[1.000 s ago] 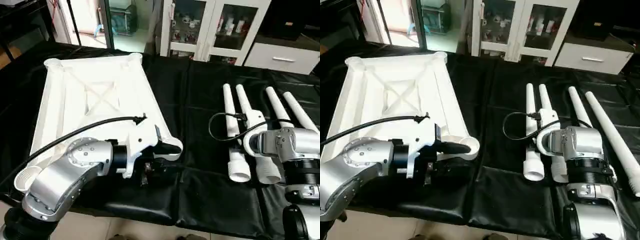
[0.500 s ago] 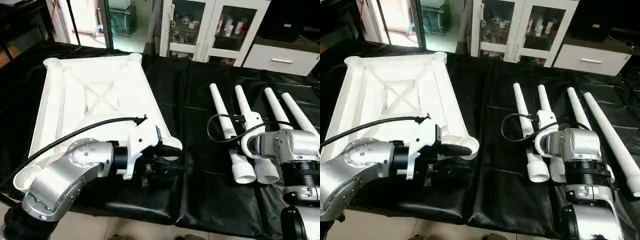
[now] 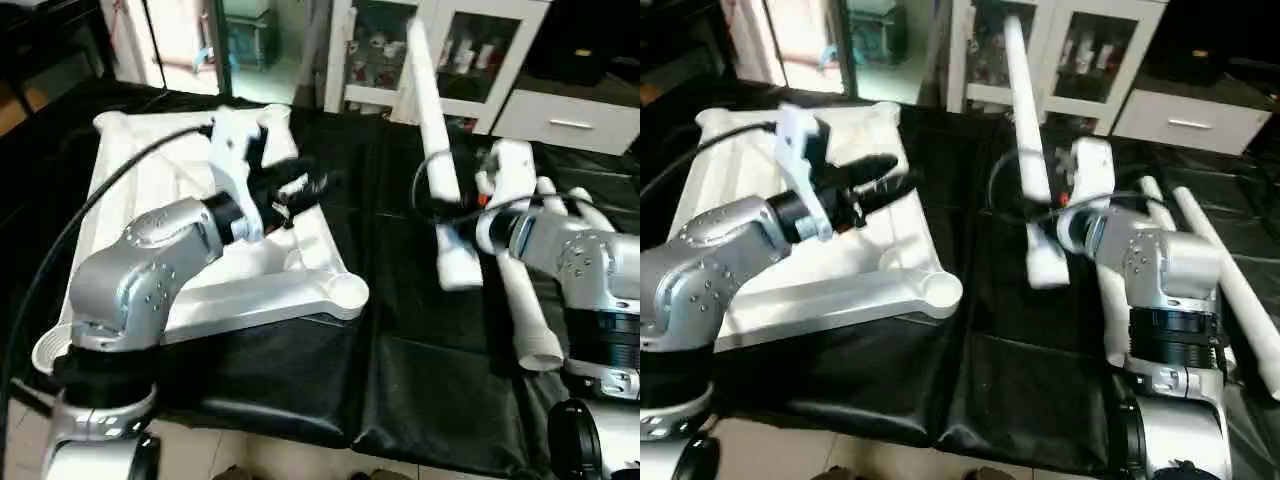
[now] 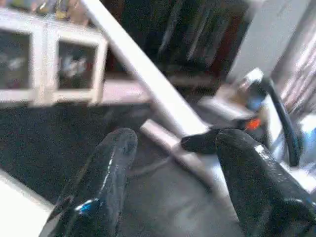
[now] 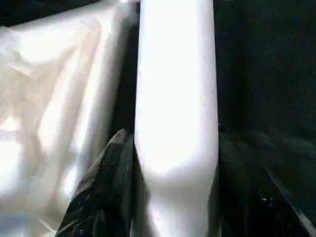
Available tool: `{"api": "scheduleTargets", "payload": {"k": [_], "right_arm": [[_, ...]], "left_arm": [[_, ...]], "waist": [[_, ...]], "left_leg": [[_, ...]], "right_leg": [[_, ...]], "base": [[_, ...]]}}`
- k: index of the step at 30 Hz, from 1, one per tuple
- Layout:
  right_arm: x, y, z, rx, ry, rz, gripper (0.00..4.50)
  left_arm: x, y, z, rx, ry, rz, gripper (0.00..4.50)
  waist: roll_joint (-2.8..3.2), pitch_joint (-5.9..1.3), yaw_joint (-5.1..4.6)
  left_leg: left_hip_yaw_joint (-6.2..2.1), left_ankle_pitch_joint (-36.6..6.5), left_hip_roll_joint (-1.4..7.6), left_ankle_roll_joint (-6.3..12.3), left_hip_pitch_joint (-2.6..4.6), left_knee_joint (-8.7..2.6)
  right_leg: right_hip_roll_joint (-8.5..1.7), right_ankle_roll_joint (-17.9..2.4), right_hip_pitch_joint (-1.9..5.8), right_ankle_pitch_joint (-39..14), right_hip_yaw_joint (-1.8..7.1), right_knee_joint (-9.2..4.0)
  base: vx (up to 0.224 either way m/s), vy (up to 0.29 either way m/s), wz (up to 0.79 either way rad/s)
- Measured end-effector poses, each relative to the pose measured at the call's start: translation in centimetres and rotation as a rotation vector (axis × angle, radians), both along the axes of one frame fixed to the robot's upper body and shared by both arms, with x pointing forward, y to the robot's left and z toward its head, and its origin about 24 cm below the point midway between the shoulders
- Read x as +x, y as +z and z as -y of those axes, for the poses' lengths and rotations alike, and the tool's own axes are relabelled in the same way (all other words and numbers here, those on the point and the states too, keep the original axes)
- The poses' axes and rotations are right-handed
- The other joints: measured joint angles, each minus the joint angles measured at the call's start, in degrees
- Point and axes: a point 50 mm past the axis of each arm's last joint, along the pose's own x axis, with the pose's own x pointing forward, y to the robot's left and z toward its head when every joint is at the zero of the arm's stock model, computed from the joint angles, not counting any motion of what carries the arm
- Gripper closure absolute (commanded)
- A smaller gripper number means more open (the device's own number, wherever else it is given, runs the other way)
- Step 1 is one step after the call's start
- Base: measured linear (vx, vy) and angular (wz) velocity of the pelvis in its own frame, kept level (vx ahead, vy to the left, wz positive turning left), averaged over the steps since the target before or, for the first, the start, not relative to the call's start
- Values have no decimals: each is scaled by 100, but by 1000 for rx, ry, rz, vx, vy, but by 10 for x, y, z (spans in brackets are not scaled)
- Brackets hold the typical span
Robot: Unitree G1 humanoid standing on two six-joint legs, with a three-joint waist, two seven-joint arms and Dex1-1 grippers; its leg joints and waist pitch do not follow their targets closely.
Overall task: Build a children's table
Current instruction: Pick table leg
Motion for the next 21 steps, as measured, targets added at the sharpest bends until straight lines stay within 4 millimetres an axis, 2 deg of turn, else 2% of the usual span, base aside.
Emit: {"api": "scheduleTargets", "payload": {"k": [3,6,10,12,16,21], "right_arm": [[-8,27,-13,-34,114,204,269],[-17,41,-21,-43,197,310,269],[-29,30,-25,-6,305,299,269],[-34,22,-25,-29,350,292,269],[-40,19,-26,-88,376,332,269],[-45,18,-26,-158,381,393,269]], "left_arm": [[-3,15,15,-70,-75,5,107],[-5,25,26,-137,-127,-10,69],[-8,41,32,-234,-172,-20,47],[-10,42,33,-254,-186,-29,17],[-10,44,32,-296,-184,-55,0],[-7,49,31,-324,-152,-83,0]], "waist": [[-10,-1,74],[-29,-6,135],[-49,-4,158],[-53,-3,152],[-89,3,144],[-149,-24,139]], "left_leg": [[2,13,1,28,-1,0],[3,6,2,17,4,1],[3,6,2,14,7,12],[3,6,2,14,5,21],[3,10,6,12,2,27],[2,9,10,12,1,26]], "right_leg": [[-1,0,-1,0,0,-2],[-1,-1,5,1,0,-2],[-5,-5,22,3,-5,-6],[-6,-1,25,3,-5,-7],[-6,30,23,-2,-6,-6],[-5,39,25,-4,-13,-11]], "base": [[0,0,0],[0,0,0],[0,0,0],[0,0,0],[0,0,0],[0,0,0]]}}
